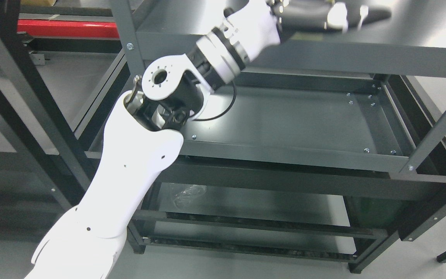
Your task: Place yellow IKEA cup on middle right shelf
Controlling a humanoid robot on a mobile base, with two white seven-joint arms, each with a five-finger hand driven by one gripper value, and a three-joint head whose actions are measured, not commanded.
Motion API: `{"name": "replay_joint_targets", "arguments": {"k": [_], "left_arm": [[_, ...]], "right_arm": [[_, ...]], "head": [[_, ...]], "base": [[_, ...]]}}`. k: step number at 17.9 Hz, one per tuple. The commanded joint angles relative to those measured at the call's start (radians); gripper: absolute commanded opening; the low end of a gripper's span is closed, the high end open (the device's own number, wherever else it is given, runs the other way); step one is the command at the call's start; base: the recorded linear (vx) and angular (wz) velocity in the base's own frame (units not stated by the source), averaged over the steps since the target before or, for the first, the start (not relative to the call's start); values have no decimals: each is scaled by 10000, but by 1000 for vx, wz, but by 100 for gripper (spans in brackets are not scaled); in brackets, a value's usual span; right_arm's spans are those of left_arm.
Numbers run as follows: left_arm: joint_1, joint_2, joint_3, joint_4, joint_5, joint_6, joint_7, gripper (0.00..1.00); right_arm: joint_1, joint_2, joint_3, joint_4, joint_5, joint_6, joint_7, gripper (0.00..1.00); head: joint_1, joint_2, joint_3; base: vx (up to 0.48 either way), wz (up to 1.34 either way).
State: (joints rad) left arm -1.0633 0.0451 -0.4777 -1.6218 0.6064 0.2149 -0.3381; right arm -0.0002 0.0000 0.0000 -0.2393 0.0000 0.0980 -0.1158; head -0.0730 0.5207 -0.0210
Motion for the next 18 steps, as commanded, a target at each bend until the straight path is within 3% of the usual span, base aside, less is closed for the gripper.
{"name": "replay_joint_targets", "arguments": {"k": [1,8,10,13,18], "left_arm": [[2298,73,-653,-411,-2209,-1378,-731,98],[6302,-276,171,-106,-3592,-3161,-320,98],[6644,-276,512,414,-4463,-3162,1665,98],[6599,-276,680,1381,-5859,-2887,6466,98],[6630,-276,1906,2150,-6018,-2226,6909,99]], "right_arm": [[140,-175,169,-15,-245,-44,-7,99],[140,-175,169,0,-245,-44,-7,99],[140,-175,169,0,-245,-44,-7,99],[140,-175,169,0,-245,-44,-7,99],[140,-175,169,0,-245,-44,-7,99]], "head": [[0,0,0],[0,0,0],[0,0,0],[0,0,0],[0,0,0]], "base": [[-97,98],[-155,-32],[-169,-7],[-173,24],[-117,21]]}}
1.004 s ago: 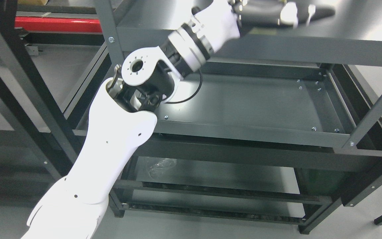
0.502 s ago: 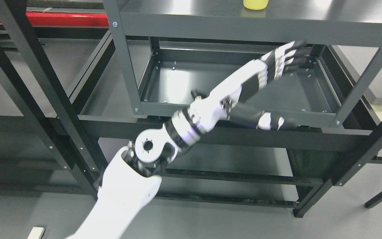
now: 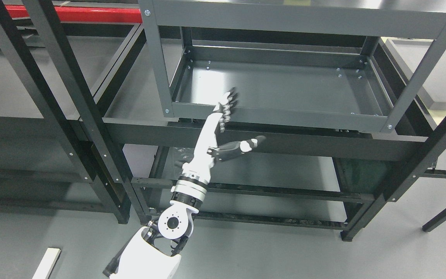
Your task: Place yellow IKEA cup on middle right shelf
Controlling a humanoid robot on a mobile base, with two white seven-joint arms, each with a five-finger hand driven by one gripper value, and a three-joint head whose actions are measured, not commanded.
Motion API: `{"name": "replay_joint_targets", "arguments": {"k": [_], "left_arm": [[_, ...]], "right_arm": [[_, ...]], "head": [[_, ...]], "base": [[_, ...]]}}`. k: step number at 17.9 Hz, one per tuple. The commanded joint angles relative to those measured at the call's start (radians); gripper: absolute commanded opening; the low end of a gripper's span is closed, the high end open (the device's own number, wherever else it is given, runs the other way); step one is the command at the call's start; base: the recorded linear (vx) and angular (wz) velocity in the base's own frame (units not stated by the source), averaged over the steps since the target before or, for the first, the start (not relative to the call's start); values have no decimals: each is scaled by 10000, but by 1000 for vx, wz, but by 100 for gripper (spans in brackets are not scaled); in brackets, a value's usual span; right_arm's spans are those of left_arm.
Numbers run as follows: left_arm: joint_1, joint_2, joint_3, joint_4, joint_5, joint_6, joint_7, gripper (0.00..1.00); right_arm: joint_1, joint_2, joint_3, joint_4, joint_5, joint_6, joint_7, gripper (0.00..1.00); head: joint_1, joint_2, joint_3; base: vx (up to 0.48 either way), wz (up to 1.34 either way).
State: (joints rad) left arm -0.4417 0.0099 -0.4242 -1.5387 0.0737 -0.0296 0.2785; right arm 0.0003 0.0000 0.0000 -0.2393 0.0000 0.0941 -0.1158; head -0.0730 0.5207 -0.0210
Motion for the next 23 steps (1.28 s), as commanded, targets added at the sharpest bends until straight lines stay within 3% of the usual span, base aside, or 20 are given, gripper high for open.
{"name": "replay_joint_targets", "arguments": {"k": [1,5,15,23], "left_arm": [[459,76,1556,1381,-691,219,515,99],[1271,76,2001,1321,-691,189,-1585,99],[1946,76,3352,416,-706,970,-1558,97],[2331,76,3337,232,-691,848,-1604,99]], "right_arm": [[135,-175,169,0,-245,-6,-7,99],[135,-175,169,0,-245,-6,-7,99],[135,-175,169,0,-245,-6,-7,99],[135,-175,169,0,-245,-6,-7,99]], "head": [[0,0,0],[0,0,0],[0,0,0],[0,0,0]], "base": [[-46,-1],[3,0],[6,0],[12,11]]}}
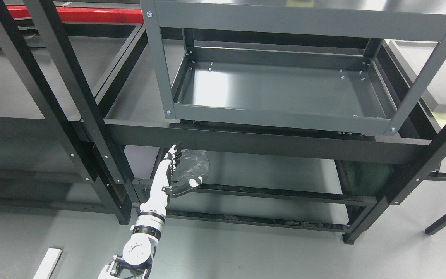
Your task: Place yellow IKEA cup on middle right shelf
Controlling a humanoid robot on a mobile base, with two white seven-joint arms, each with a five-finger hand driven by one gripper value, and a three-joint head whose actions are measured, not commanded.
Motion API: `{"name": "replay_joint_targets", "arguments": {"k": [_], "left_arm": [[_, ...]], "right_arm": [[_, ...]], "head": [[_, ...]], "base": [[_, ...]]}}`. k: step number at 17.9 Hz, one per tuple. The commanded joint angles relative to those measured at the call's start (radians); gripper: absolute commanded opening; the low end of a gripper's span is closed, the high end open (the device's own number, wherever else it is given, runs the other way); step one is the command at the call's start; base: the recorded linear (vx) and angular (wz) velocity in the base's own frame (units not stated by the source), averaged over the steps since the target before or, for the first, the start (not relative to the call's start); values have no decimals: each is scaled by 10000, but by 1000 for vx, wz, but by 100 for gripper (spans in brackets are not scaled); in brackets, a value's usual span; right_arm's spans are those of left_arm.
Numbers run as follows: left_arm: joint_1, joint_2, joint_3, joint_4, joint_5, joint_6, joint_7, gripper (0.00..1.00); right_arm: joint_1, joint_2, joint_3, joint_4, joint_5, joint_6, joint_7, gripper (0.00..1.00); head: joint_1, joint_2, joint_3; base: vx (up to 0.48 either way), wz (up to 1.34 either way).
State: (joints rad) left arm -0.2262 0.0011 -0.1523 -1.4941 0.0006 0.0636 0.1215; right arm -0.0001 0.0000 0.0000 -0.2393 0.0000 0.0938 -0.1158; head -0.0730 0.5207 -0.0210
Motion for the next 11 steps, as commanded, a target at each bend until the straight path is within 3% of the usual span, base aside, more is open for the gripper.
{"name": "replay_joint_targets", "arguments": {"k": [1,11], "left_arm": [[146,164,618,-276,40,-84,-34,99],[-300,164,710,-598,40,-115,-64,99]], "right_arm": [[139,-175,169,0,-245,-3,-7,99],[139,-175,169,0,-245,-3,-7,99]], "head": [[0,0,0],[0,0,0]], "base": [[12,13],[3,13]]}}
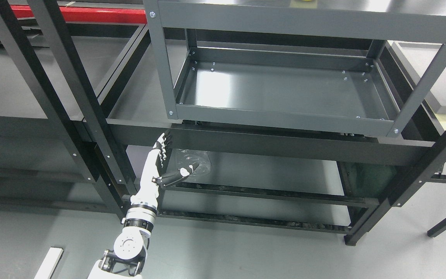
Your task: Place yellow IKEA cup on middle right shelf
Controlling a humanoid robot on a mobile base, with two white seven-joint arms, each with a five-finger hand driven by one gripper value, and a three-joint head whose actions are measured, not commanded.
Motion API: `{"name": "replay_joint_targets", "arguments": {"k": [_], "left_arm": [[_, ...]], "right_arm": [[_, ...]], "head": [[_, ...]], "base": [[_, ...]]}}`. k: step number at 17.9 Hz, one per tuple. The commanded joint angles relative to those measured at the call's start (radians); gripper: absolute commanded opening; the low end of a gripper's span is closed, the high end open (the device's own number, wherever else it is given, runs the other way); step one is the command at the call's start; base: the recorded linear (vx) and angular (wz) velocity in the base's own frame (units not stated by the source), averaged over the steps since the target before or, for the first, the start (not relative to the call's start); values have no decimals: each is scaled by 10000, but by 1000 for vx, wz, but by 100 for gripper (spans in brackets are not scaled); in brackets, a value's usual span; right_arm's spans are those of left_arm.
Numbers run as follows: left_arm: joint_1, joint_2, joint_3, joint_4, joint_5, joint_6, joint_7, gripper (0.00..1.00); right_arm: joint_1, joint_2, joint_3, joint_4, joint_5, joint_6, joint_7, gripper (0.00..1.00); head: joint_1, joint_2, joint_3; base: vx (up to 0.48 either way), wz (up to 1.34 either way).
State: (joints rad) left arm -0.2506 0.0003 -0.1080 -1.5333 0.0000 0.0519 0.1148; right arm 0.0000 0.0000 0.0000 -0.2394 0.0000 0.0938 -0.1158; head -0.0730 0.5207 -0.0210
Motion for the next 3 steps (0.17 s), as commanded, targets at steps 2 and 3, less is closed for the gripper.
{"name": "replay_joint_targets", "arguments": {"k": [2,3], "left_arm": [[-10,172,343,-191,76,2,2,99],[6,172,389,-191,107,2,2,99]], "right_arm": [[139,-175,169,1,-245,-2,-7,99],[139,-175,169,1,-245,-2,-7,99]], "head": [[0,0,0],[0,0,0]], "base": [[0,0],[0,0]]}}
